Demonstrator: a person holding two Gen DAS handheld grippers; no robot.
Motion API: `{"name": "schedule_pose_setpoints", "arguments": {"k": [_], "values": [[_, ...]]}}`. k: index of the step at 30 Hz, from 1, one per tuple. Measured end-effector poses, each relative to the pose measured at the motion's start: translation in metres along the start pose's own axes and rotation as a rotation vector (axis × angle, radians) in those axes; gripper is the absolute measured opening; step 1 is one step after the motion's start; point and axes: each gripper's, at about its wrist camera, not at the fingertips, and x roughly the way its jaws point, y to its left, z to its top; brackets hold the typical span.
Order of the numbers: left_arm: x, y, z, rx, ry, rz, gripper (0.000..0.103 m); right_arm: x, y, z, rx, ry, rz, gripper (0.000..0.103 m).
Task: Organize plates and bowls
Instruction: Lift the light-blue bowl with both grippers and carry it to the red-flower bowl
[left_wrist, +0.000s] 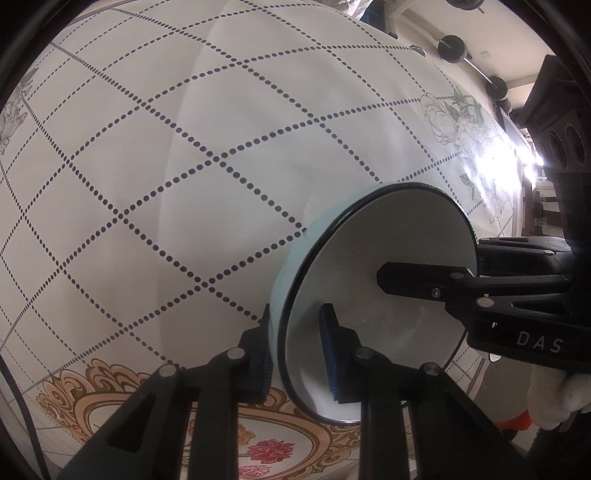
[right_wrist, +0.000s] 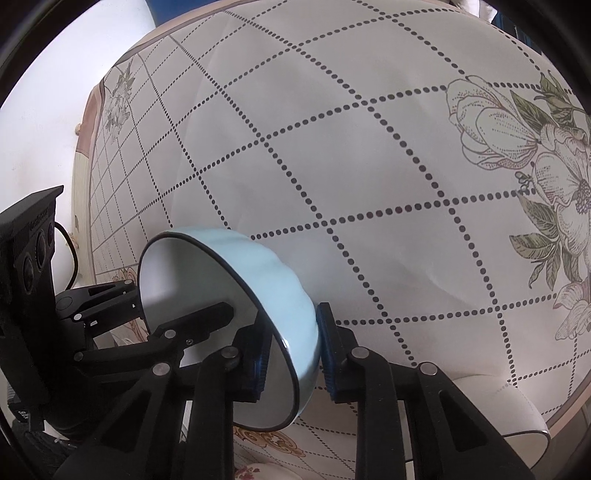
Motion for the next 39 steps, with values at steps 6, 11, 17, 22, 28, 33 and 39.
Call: {"name": "schedule_pose_setpoints", "arguments": {"k": [6,11,17,22,28,33,39], "values": [[0.002,-0.003,0.001,-0.01,-0.003,0.006,0.02,-0.002,-0.008,-0.001,0.03,-0.001,0.014,0.016],[-0.002,-0.001,-0.003,-0.005,-0.004,0.015,0.02,-0.006,-0.014,-0.009,0.032,-0.008,0.017,0.015],[-0.013,-0.009,-0.006,0.009,-0.015,0.026,0.02,-0.014,-0.017,-0.018,0.06,-0.018,0.041,0.015],[-0.028,-0.015,-0.014,0.03,-0.032,0.046,0.02,-0.027,-0.016,-0.028,0.07,-0.031,0.055,0.015],[-0.052,-0.021,-0.026,0.054,-0.062,0.049,0.02,-0.052,-0.009,-0.049,0.074,-0.063,0.074,0.015],[-0.071,-0.03,-0.045,0.083,-0.078,0.041,0.02,-0.072,-0.002,-0.078,0.081,-0.089,0.08,0.015],[-0.087,-0.047,-0.078,0.126,-0.094,0.04,0.02,-0.087,0.005,-0.127,0.1,-0.122,0.087,0.015]]}}
